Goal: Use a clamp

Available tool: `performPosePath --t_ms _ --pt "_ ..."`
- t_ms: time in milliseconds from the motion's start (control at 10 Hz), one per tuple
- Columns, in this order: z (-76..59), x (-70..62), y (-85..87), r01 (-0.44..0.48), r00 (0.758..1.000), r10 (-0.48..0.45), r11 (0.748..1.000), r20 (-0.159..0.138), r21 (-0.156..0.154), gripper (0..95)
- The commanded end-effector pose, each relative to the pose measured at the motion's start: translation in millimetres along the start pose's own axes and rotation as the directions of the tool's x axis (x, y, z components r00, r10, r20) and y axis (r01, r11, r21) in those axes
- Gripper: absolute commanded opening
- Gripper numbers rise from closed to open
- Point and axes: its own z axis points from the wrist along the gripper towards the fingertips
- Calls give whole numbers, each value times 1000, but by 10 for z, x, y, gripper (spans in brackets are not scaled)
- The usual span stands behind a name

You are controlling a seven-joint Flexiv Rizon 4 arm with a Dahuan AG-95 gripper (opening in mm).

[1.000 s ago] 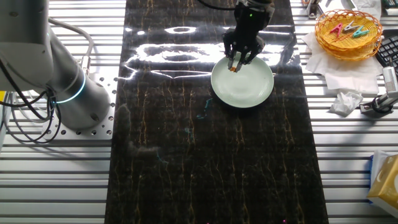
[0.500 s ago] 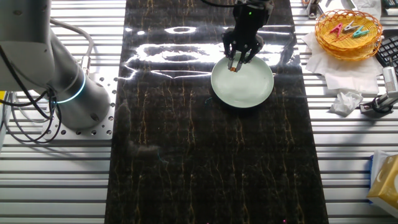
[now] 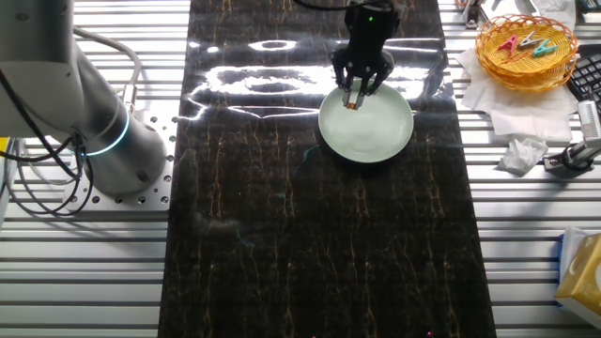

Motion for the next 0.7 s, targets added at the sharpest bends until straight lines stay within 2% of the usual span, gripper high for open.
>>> performPosePath --t_ms 100,200,400,700 --pt "-3 -4 -5 -19 1000 19 999 7 -40 0" --pt "-3 -4 -5 -26 1000 25 997 -6 -66 0" --pt "-3 -4 -5 -32 999 30 995 -30 -98 0" --pt "-3 -4 -5 -33 999 30 994 -39 -100 0"
